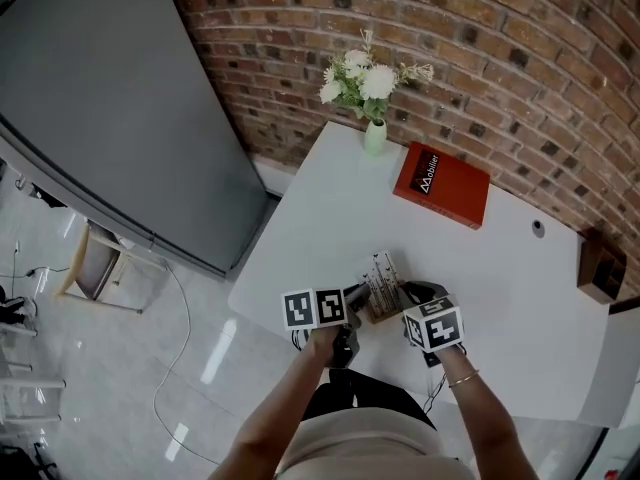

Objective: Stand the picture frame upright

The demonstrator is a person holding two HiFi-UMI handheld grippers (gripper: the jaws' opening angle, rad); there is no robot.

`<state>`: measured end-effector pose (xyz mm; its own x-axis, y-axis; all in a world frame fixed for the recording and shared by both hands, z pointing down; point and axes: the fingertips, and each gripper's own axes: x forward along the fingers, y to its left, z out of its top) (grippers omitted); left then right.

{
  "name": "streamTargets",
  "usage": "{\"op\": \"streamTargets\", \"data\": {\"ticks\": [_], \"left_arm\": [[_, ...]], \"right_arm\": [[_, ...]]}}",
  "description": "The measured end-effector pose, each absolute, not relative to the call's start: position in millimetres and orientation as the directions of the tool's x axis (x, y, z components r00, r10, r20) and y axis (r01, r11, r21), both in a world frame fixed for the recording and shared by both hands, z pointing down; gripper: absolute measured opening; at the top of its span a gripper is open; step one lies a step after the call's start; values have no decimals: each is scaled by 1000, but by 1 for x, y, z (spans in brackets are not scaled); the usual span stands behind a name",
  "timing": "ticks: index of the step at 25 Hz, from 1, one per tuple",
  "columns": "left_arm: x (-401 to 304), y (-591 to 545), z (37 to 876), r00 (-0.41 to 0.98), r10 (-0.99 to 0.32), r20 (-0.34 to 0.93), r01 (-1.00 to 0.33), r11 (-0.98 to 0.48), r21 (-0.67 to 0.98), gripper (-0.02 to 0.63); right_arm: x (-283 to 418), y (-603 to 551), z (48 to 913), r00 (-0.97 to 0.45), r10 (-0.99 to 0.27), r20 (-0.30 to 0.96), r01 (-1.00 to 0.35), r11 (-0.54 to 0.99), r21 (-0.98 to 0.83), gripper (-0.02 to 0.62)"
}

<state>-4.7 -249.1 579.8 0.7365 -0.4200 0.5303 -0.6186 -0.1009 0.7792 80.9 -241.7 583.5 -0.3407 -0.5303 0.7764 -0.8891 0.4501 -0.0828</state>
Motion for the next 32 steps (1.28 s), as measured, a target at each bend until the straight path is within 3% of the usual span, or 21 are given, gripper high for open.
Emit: {"op": "streamTargets", "data": {"ticks": [16, 32], "left_arm": [[20, -250, 558, 742, -317, 591, -667, -441, 601, 34], [38, -249, 546, 743, -271, 612, -581, -715, 388, 43]], "right_arm": [[98, -217, 571, -266, -679, 685, -950, 304, -68, 52], [101, -193, 569, -216, -731, 647, -972, 222, -73, 52]]}}
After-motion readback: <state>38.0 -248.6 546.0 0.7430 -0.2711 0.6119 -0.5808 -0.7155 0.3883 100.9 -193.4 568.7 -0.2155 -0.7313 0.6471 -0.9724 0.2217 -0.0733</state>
